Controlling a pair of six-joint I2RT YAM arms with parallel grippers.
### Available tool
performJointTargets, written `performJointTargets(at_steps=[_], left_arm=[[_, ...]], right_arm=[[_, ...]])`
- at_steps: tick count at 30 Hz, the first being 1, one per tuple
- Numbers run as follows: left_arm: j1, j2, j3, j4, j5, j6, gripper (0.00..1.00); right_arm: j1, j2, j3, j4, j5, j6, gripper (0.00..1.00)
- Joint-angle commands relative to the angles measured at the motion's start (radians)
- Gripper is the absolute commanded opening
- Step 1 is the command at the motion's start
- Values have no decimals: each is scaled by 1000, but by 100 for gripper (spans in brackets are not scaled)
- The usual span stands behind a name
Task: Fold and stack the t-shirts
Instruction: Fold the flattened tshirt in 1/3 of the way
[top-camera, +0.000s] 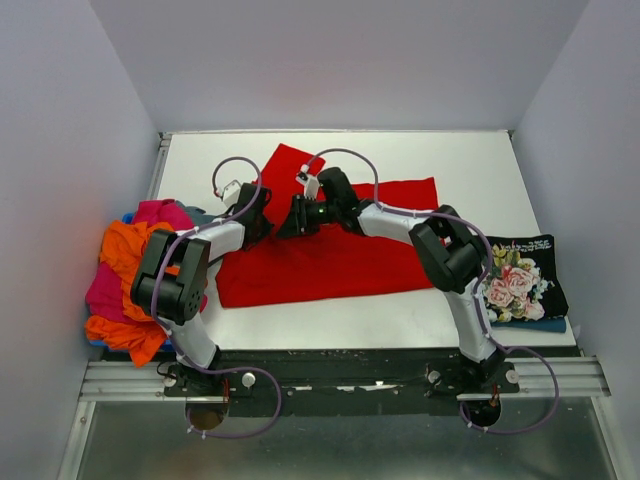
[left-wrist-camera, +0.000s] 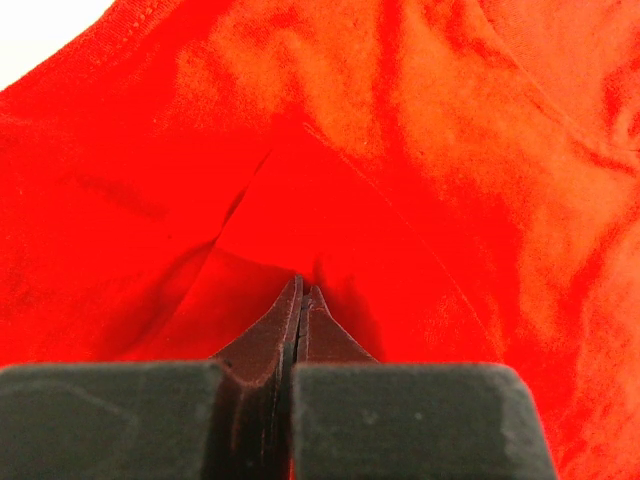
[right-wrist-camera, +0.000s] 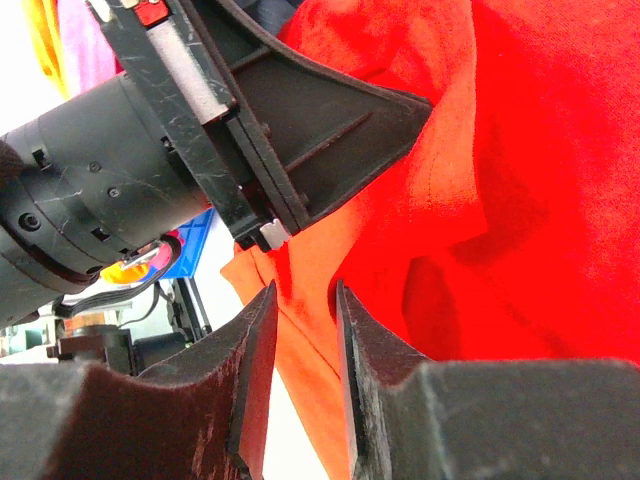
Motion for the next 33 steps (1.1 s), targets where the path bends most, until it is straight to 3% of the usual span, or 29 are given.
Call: performJointTargets(at_steps=[1,12,22,26,33], left_arm=[[11,25,14,-78,18,8,0],[16,30,27,-100,11,17,0],[17,32,27,-100,22,20,0],[17,29,22,-98,25,20,0],[17,25,19,-101,28,26,0]], right_arm=[[10,-52,-57,74,-46,-24,38],[-24,-237,-264,309,38,-30,40],[-59,-28,62,-258,332,-89,25],[-59,12,104,-315,342,-101,31],[-41,46,142,-334,327,-116,30]])
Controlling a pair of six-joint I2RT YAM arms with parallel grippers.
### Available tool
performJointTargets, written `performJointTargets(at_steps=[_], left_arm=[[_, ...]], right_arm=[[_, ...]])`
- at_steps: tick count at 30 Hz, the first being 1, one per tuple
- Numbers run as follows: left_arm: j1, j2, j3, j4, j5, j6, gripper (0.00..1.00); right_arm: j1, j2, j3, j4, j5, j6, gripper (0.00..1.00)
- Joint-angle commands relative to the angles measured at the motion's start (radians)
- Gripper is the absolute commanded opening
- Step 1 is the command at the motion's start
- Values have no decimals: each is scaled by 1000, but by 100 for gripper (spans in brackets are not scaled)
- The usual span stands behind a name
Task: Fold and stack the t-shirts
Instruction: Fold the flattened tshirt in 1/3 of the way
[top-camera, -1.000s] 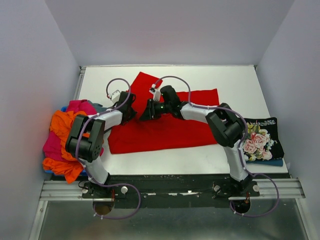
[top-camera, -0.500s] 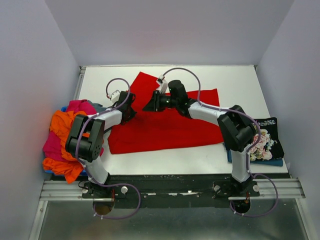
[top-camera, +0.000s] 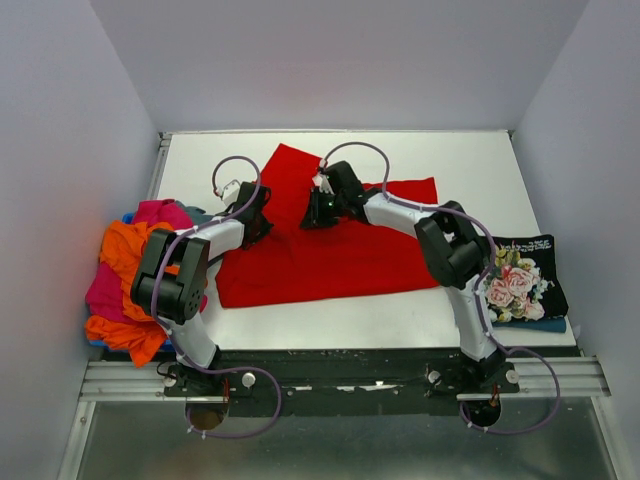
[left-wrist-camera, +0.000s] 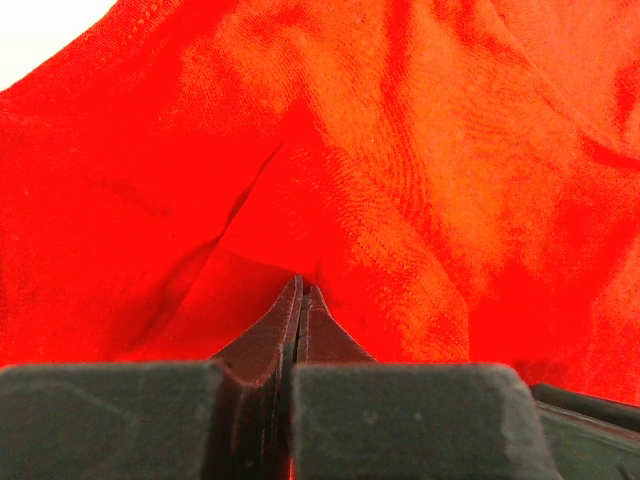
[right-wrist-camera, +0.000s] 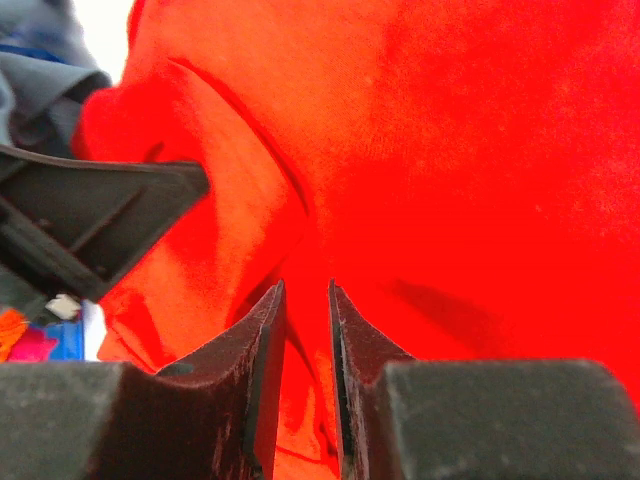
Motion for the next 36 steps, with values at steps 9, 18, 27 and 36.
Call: performJointTargets(at_steps=[9,18,27,36], left_arm=[[8,23,0,-64,20,15,0],[8,20,-3,-65,23,17,0],[8,23,0,-71,21,17,0],[9,20,0,-81,20,15,0]], right_arm=[[61,70,127,-82,-17,-49,28],[65,87,138,-14,-151,-20,29],[65,-8,0,235,-259,2,31],[64,-100,-120,369,-255,2,34]])
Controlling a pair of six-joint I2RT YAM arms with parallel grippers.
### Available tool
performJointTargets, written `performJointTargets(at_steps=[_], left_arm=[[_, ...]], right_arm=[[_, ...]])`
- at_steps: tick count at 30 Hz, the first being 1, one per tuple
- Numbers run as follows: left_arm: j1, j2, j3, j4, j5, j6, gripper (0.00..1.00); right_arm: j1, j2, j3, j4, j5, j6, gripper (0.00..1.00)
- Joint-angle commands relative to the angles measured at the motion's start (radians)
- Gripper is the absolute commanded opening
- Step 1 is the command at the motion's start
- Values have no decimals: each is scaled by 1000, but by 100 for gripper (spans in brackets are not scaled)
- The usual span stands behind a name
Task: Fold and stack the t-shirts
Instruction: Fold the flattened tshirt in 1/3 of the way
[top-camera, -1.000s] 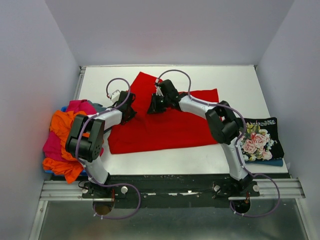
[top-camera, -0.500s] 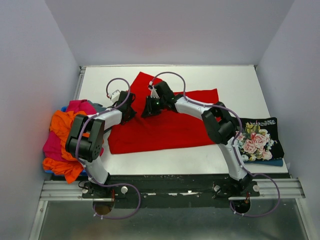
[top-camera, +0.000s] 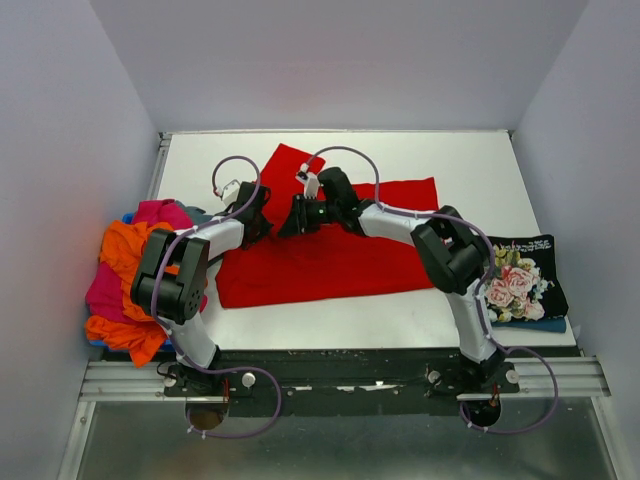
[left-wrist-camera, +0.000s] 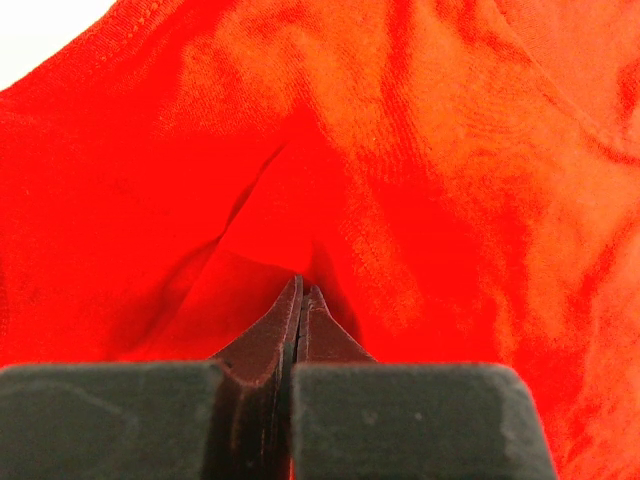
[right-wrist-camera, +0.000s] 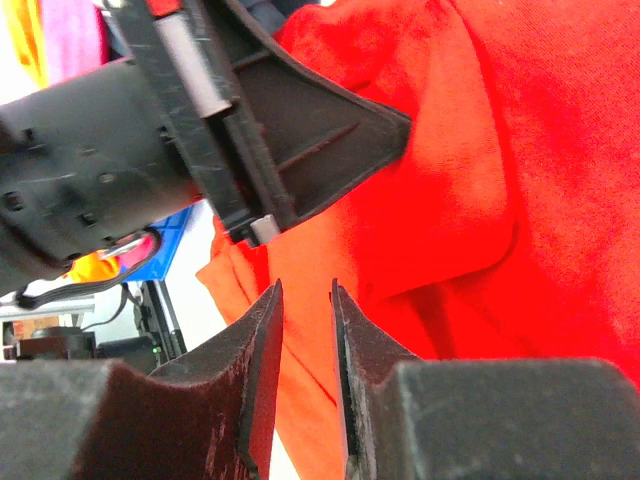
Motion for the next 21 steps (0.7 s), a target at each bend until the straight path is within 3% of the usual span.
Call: performJointTargets(at_steps=[1,7,13,17,21], left_arm=[[7,20,-3,-73,14,14,0],[7,12,-12,-73,14,13,0],[7,17,-8,-76,14,11,0],[7,19,-3,-79,17,13,0],[7,19,-3,-78,24,11,0]], right_arm=[[-1,-87,-31,58,48,-17,34],[-12,-42,66,-179,242,-50,34],[-20,30,160,-311,295,-63,33],[-20,67,207,-390,316,-74,38],[-18,71,187,-361,224,-31,50]])
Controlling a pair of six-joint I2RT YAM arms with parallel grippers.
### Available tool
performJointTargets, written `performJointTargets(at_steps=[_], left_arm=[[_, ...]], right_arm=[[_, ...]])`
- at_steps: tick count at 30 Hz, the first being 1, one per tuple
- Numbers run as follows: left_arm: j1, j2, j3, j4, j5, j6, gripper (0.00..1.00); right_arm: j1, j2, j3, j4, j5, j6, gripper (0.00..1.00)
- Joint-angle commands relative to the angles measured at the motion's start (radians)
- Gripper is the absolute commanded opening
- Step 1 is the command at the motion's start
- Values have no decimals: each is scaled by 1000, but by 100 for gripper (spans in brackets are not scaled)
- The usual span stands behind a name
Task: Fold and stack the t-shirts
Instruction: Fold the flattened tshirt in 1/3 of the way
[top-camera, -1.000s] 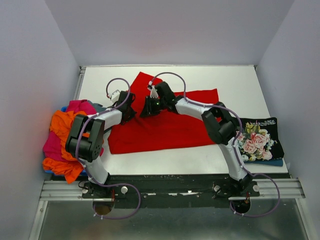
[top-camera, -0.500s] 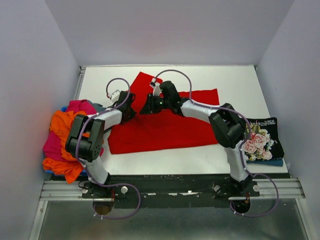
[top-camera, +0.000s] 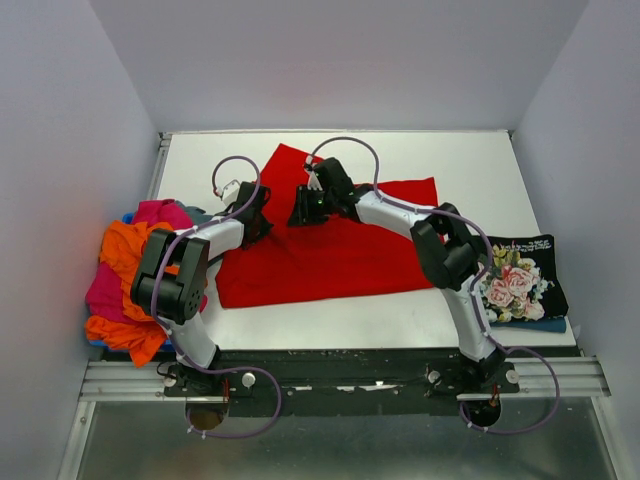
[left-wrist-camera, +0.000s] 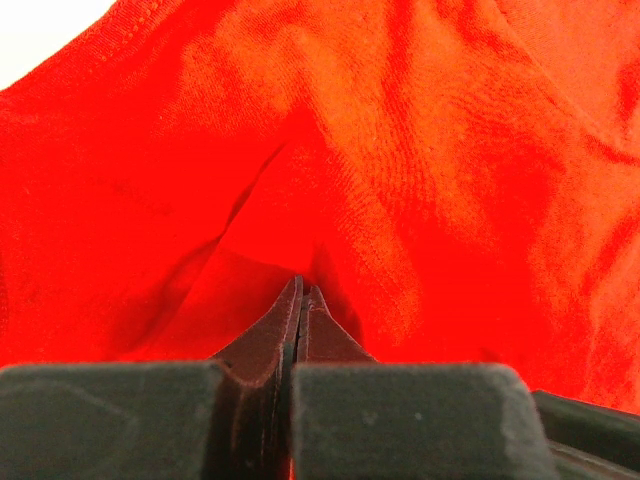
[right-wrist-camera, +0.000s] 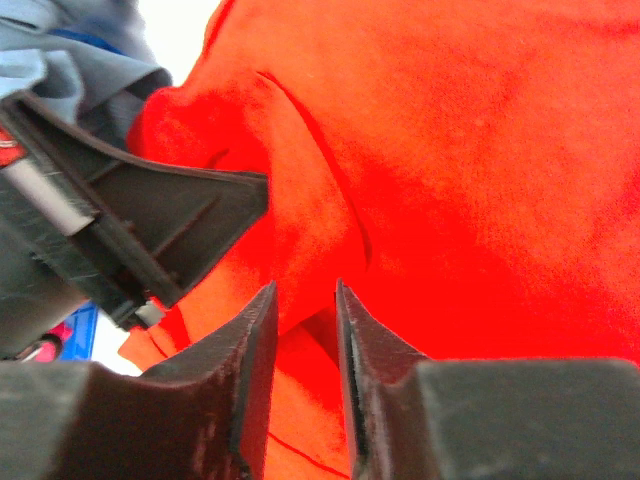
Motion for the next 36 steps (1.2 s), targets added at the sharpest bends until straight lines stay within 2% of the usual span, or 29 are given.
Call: performJointTargets(at_steps=[1,4,9,20,26,29,30,36], left_arm=[[7,19,-3,-78,25,10,0],[7,12,3,-82,24,14,0],[7,-32,34,-121,-1,31,0],[16,-155,69,-222,-79,72,0],[27,-175,96,-248,-99,94,0],[30,-173,115,-253,-99,108,0],[30,-172,121,-254,-99,115,0],[32,-178,156,-283,-116,151,0]], right_arm=[[1,29,-2,-22,-66,28,54],[0,37,-13,27,-138,67,57],[1,68,-18,101,-241,136,57],[0,98,-5,107,-275,194,57],[1,121,41,112,-281,183,51],[4,114,59,92,-257,131,35],[9,109,65,75,-243,113,33],[56,46,64,28,-143,-31,32]])
